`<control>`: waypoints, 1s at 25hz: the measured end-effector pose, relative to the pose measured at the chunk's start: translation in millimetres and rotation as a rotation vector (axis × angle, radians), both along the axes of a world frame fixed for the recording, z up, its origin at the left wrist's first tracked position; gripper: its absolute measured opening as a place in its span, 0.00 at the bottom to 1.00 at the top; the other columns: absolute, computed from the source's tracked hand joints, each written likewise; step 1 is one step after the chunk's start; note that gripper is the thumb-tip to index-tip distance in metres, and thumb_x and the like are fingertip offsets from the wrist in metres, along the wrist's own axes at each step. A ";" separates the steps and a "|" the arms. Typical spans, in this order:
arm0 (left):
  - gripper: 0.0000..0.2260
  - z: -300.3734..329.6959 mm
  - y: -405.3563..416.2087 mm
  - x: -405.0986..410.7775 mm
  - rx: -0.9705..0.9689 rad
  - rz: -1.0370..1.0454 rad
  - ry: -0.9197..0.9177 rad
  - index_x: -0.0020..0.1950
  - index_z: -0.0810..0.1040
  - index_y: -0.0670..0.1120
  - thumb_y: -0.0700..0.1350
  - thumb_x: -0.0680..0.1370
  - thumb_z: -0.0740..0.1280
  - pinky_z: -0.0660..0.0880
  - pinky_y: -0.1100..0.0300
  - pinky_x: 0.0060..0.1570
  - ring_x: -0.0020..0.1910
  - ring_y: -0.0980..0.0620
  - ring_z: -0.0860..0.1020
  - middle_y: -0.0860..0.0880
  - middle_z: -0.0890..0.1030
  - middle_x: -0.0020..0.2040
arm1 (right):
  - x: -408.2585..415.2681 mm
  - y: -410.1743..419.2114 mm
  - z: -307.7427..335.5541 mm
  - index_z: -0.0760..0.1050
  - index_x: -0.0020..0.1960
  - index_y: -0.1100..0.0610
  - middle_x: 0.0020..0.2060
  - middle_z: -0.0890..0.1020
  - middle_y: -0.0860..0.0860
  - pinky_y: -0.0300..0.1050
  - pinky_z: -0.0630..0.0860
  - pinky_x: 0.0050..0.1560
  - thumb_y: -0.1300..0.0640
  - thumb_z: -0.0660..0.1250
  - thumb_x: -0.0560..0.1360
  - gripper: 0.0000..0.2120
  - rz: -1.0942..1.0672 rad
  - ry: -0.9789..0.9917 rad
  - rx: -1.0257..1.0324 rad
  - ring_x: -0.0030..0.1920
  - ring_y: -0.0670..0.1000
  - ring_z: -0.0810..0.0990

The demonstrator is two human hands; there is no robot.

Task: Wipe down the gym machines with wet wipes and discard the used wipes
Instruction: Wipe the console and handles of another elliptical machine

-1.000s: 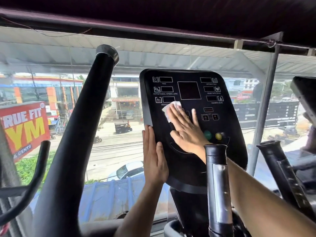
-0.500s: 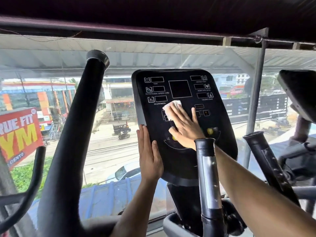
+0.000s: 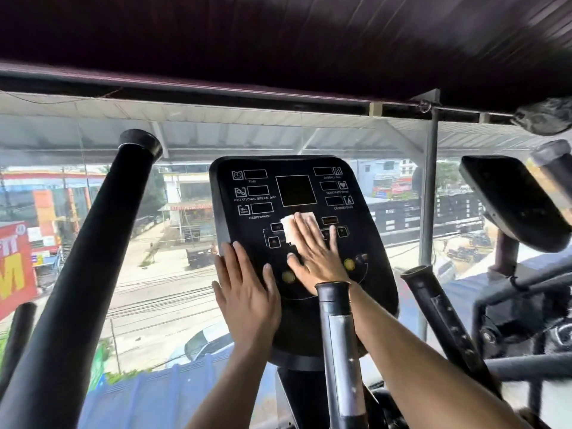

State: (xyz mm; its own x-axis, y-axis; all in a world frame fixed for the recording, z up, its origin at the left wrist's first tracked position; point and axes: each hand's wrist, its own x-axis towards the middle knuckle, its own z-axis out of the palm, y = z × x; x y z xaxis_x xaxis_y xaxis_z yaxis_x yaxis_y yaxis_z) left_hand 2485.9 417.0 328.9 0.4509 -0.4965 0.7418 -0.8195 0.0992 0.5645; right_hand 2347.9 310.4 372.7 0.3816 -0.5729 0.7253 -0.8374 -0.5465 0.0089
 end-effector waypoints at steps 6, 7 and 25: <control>0.31 0.7 5.4 -4.0 -0.003 0.043 -0.227 0.85 0.51 0.53 0.56 0.84 0.56 0.51 0.38 0.80 0.85 0.49 0.44 0.49 0.47 0.86 | -26.4 -32.2 54.6 0.33 0.82 0.49 0.81 0.33 0.46 0.66 0.27 0.75 0.32 0.30 0.69 0.44 -0.105 -0.201 0.270 0.80 0.48 0.32; 0.30 -0.6 5.7 -3.6 -0.016 0.048 -0.286 0.85 0.54 0.52 0.56 0.84 0.56 0.51 0.38 0.80 0.85 0.49 0.45 0.48 0.50 0.86 | -19.1 -29.2 63.9 0.32 0.82 0.48 0.80 0.32 0.46 0.66 0.28 0.75 0.31 0.31 0.69 0.44 -0.081 -0.176 0.264 0.80 0.49 0.31; 0.26 -1.4 -0.8 -5.0 0.063 0.016 -0.701 0.84 0.57 0.53 0.57 0.86 0.52 0.48 0.38 0.80 0.83 0.49 0.56 0.49 0.60 0.84 | -21.5 -9.6 24.8 0.37 0.83 0.52 0.82 0.38 0.49 0.61 0.32 0.77 0.37 0.42 0.76 0.40 -0.041 -0.141 0.235 0.81 0.50 0.35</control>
State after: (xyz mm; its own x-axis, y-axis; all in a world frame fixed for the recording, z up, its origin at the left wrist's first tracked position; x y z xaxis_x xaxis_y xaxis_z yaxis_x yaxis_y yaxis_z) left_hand 2480.9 416.2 327.5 -0.1152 -0.5458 0.8300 -0.9933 0.0689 -0.0925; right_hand 2326.4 300.8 397.5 0.2593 -0.7446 0.6152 -0.8429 -0.4854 -0.2322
